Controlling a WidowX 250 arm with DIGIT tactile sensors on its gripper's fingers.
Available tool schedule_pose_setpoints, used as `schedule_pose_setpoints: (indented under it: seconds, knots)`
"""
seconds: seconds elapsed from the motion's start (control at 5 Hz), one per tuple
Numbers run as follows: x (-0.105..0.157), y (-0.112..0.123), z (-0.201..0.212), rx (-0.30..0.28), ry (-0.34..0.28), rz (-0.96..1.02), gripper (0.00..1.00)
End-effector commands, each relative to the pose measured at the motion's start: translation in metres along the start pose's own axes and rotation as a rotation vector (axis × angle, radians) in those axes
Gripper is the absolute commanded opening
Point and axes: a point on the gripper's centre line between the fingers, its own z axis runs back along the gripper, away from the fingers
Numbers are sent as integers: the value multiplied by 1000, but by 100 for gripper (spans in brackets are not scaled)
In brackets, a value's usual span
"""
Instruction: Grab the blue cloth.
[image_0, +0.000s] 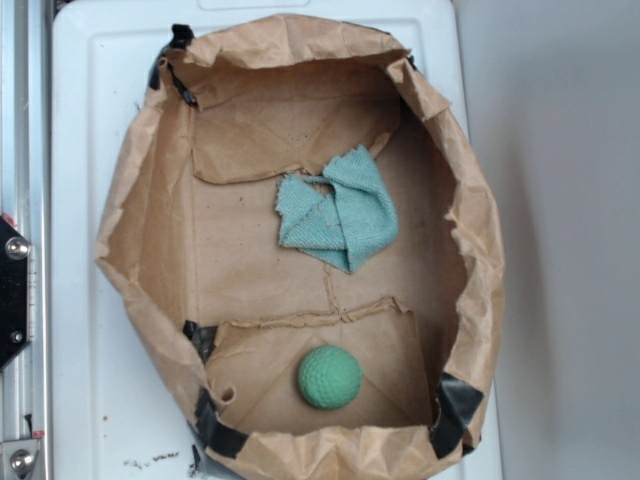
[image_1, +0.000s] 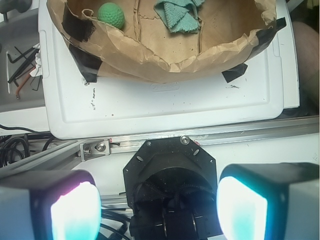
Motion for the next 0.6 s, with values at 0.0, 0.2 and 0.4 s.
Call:
schedule_pose_setpoints:
  seconds: [0.0,0.2,0.4]
  knots:
    - [0,0,0,0,0,0,100]
    - [29,-5,-15,-3,-70,7,100]
    - [54,1,-26,19,-113,25,100]
